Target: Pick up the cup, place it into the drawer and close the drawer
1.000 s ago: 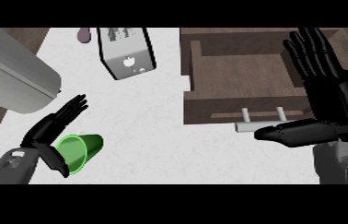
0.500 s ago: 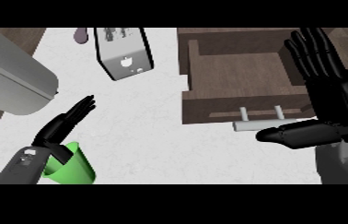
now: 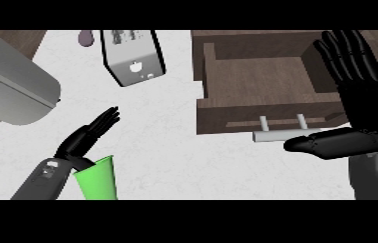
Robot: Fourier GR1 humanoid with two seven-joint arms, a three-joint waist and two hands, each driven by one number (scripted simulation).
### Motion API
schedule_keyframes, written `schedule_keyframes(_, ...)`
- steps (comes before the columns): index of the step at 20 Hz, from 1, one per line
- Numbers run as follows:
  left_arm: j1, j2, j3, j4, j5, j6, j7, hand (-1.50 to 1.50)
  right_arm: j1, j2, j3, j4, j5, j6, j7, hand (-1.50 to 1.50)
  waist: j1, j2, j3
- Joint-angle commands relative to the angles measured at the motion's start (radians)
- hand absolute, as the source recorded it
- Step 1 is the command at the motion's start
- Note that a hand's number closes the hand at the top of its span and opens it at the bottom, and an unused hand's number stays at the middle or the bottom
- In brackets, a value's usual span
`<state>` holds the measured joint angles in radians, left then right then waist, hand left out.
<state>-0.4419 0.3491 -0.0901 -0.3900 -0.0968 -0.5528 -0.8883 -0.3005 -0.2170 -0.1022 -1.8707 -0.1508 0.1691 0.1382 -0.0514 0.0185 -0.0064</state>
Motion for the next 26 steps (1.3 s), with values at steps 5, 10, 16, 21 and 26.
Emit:
schedule_keyframes(5,0.011,-0.034,-0.029,-0.042,0.016,-0.145,-0.262,1.50,-0.016,-0.015,-0.017,0.005,0.002,-0.010,0.030,-1.50,0.019,-0.004,-0.002)
schedule_keyframes(10,-0.020,-0.069,0.008,-0.028,0.019,0.076,-0.326,1.50,-0.017,-0.033,-0.028,0.022,-0.008,0.013,0.020,-1.50,0.019,-0.002,-0.001)
schedule_keyframes(16,-0.025,-0.135,0.174,-0.027,0.200,0.182,-0.272,1.50,0.020,-0.025,-0.045,0.020,-0.010,0.010,-0.008,-1.50,0.033,-0.008,0.002)
schedule_keyframes(21,-0.037,-0.218,0.303,-0.063,0.298,0.401,-0.262,1.50,-0.016,-0.020,-0.030,0.053,0.002,0.002,0.009,-1.50,0.055,-0.014,0.005)
schedule_keyframes(26,-0.163,-0.208,0.277,-0.118,0.276,0.396,-0.146,1.50,0.036,-0.015,-0.028,0.011,0.017,0.001,0.005,-1.50,0.047,-0.019,0.006)
